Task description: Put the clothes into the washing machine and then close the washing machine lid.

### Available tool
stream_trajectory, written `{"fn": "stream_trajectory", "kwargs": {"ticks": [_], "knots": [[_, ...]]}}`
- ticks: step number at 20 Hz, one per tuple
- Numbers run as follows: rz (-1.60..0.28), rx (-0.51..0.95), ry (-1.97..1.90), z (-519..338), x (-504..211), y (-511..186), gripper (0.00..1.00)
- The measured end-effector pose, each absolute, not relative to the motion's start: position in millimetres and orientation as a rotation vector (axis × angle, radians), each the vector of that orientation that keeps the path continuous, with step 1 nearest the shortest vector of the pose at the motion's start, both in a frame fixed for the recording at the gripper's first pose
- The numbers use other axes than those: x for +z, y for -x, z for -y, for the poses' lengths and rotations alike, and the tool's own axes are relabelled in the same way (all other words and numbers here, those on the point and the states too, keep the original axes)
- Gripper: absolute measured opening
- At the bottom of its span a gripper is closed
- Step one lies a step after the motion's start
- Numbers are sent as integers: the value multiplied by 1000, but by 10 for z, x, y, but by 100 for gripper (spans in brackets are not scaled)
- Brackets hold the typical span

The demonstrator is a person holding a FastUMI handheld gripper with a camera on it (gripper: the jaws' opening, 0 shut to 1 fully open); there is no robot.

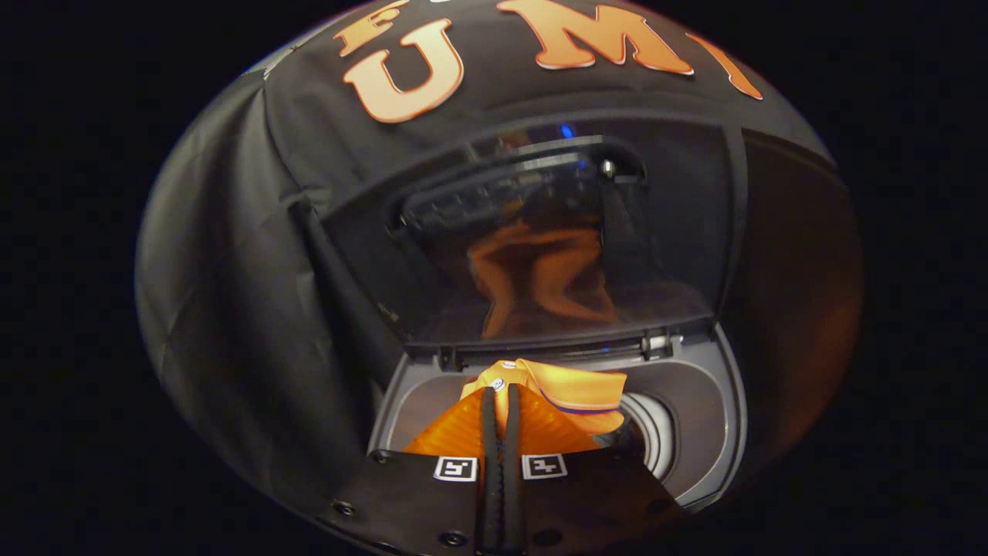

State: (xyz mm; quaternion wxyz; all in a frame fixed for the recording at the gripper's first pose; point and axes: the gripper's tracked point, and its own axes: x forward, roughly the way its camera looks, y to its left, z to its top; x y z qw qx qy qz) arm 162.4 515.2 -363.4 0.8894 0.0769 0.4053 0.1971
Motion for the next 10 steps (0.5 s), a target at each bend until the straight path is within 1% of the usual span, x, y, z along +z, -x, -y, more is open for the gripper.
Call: {"fn": "stream_trajectory", "kwargs": {"ticks": [3, 6, 8, 10], "knots": [[-931, 380, -121, -5114, -4165, -1623, 8], [-1101, 332, -117, -5082, -4773, -1521, 8], [-1180, 276, -147, -5067, -4931, -1437, 8], [-1203, 274, -144, -5063, -4960, -1439, 8]]}}
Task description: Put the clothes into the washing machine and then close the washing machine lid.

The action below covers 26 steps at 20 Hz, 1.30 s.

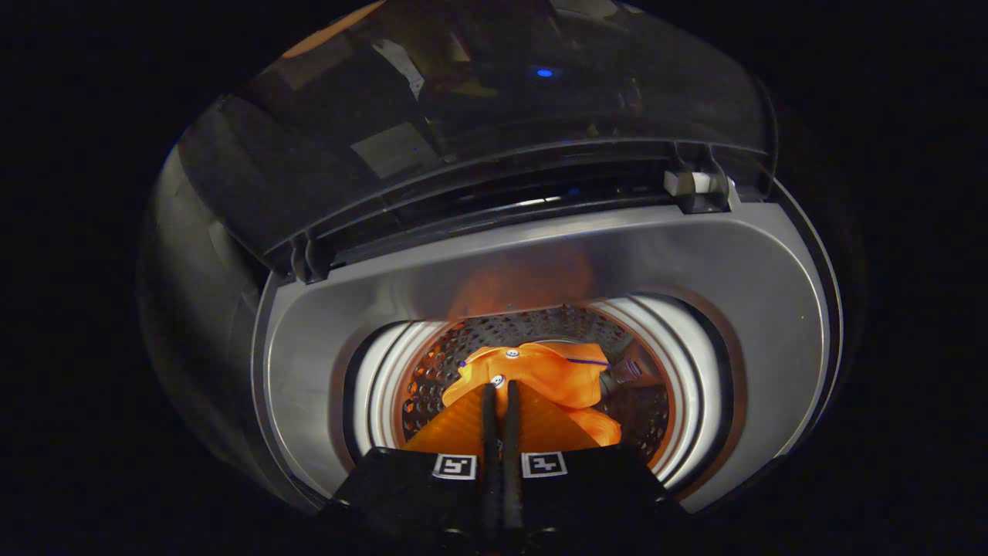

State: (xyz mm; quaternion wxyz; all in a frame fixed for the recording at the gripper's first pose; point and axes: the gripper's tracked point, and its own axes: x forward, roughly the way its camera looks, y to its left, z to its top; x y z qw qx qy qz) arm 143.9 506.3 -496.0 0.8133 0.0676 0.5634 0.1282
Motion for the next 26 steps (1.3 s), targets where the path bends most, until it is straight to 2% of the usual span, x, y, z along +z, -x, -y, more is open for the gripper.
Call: {"fn": "stream_trajectory", "kwargs": {"ticks": [8, 10, 15, 20, 26], "knots": [[-1382, 236, -49, -4986, -5228, -1263, 8], [-1441, 241, -38, -4954, -5251, -1174, 12], [-1439, 243, 12, -4826, -5191, -1103, 99], [-1421, 237, -6, -4772, -5056, -1061, 99], [-1297, 273, 1, -4841, -4617, -1154, 99]]}}
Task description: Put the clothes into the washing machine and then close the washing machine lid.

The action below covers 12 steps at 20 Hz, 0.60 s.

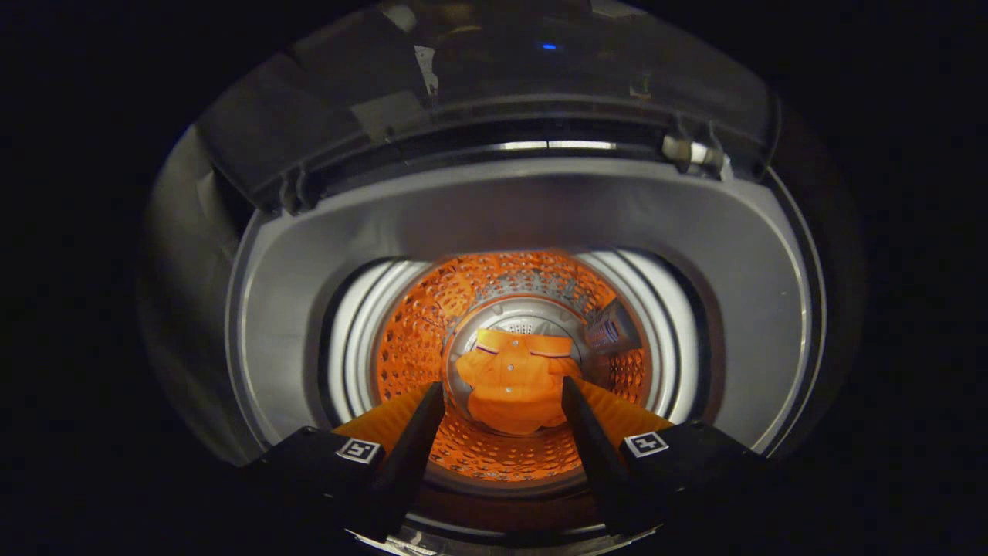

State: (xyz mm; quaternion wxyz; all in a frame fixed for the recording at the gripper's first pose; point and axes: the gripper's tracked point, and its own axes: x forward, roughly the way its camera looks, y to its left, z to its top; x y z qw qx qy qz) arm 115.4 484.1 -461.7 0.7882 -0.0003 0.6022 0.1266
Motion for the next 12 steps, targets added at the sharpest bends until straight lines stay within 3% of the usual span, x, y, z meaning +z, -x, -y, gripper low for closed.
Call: {"fn": "stream_trajectory", "kwargs": {"ticks": [12], "knots": [[-824, 368, -64, -4950, -2906, -1339, 98]]}}
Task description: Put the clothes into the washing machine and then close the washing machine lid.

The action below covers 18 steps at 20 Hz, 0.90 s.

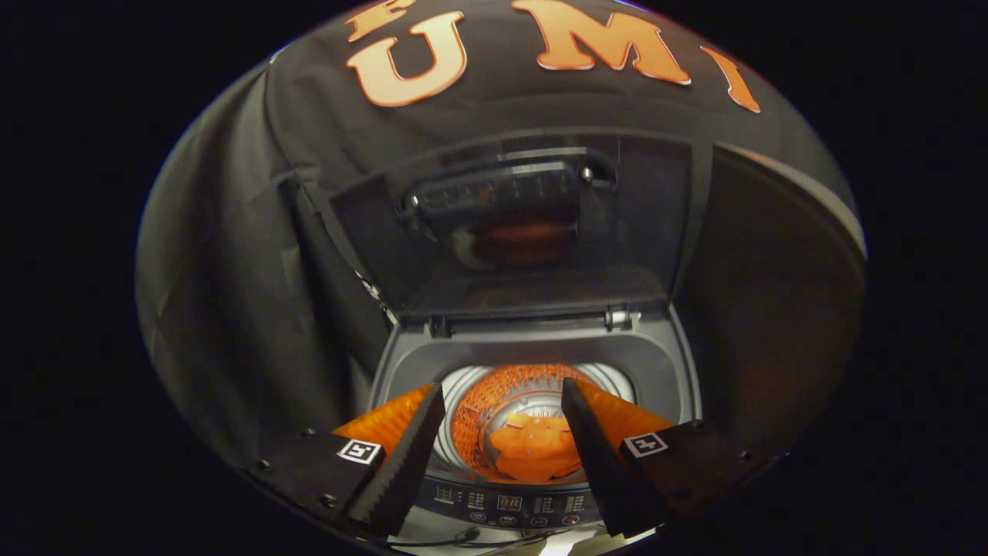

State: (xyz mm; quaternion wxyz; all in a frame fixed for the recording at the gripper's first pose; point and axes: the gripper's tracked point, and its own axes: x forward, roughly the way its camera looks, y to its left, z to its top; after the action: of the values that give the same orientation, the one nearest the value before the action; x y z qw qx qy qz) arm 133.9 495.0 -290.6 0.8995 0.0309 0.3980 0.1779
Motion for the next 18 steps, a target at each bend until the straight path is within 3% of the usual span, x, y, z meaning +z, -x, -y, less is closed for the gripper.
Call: {"fn": "stream_trajectory", "kwargs": {"ticks": [10, 18], "knots": [[-499, 360, -151, -4854, -1465, -1771, 98], [-335, 296, -42, -4676, -750, -2669, 98]]}}
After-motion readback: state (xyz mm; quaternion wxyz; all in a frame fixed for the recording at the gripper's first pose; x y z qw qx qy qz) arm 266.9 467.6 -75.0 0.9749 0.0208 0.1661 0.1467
